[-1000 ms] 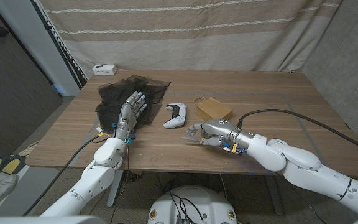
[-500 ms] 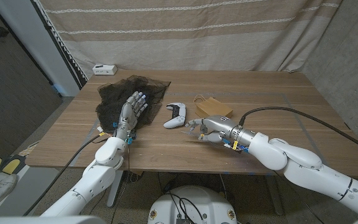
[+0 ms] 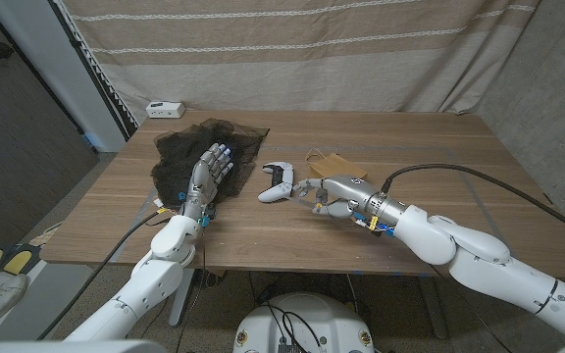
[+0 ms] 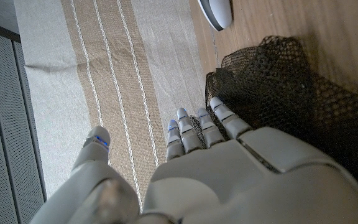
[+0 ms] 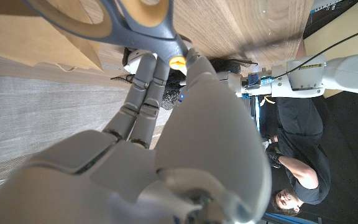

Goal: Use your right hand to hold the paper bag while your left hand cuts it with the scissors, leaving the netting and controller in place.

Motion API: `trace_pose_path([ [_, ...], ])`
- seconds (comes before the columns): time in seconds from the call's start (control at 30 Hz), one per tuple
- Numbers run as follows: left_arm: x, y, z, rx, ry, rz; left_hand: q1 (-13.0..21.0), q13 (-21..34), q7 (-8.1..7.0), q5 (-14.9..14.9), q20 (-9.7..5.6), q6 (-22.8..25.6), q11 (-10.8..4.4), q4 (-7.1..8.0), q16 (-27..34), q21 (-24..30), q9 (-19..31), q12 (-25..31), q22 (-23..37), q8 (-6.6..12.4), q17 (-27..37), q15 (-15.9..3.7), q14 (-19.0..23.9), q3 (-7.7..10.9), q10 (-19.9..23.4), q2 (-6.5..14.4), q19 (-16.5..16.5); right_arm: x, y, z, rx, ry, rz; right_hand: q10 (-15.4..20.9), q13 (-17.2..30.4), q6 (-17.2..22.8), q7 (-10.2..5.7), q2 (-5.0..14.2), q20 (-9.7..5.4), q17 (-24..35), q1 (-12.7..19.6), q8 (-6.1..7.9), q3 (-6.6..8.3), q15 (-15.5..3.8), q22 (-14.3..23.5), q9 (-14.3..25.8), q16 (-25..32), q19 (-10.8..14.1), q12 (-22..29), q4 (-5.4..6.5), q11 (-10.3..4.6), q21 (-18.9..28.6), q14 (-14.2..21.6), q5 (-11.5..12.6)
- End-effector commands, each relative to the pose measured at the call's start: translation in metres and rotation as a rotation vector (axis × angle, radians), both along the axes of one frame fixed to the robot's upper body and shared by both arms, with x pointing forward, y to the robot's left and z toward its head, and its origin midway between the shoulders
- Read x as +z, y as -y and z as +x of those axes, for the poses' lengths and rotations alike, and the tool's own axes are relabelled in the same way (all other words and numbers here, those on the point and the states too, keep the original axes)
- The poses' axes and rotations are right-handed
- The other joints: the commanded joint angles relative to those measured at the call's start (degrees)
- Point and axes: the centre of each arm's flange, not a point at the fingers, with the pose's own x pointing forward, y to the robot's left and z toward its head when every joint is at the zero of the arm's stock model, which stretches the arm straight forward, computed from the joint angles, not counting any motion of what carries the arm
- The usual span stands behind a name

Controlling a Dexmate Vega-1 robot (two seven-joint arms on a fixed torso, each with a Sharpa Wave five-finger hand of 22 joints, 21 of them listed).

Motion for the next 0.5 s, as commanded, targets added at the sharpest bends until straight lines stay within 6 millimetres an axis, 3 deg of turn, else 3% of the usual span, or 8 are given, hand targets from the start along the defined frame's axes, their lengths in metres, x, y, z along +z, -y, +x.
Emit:
trace_pose_path([
  [0.03, 0.005, 0.003, -0.002, 0.003, 0.015, -0.005, 0.0, 0.0, 0.08, 0.3, -4.20, 0.4, 0.00, -0.03, -0.1, -0.2, 0.3, -0.1, 0.2, -0.14, 0.3, -5.77, 0.7, -0.29, 0.5, 0.4, 0.5, 0.012, 0.006, -0.002, 0.018, 0.016, 0.048, -0.2, 0.0, -0.3, 0.13, 0.06, -8.28, 0.1, 0.4, -0.23, 0.32, -13.73, 0.0, 0.1, 0.0, -0.5, -0.4, 0.12, -0.26, 0.6, 5.7, -0.2],
  [0.5, 0.009, 0.005, -0.005, 0.019, 0.042, -0.027, 0.0, 0.0, -0.01, 0.3, -4.14, 0.4, -0.20, -0.05, -0.1, -0.2, 0.3, -0.1, 0.2, -0.13, 0.3, -5.82, 0.8, -0.36, 0.6, 0.4, 0.6, 0.022, 0.005, 0.003, 0.065, 0.000, 0.128, 0.7, -0.3, 0.3, 0.87, 0.13, -8.21, 0.6, 0.4, -0.20, 0.48, -13.73, 0.0, -0.1, -0.2, -1.3, -0.5, 0.15, 0.61, 1.8, 5.7, -0.5],
])
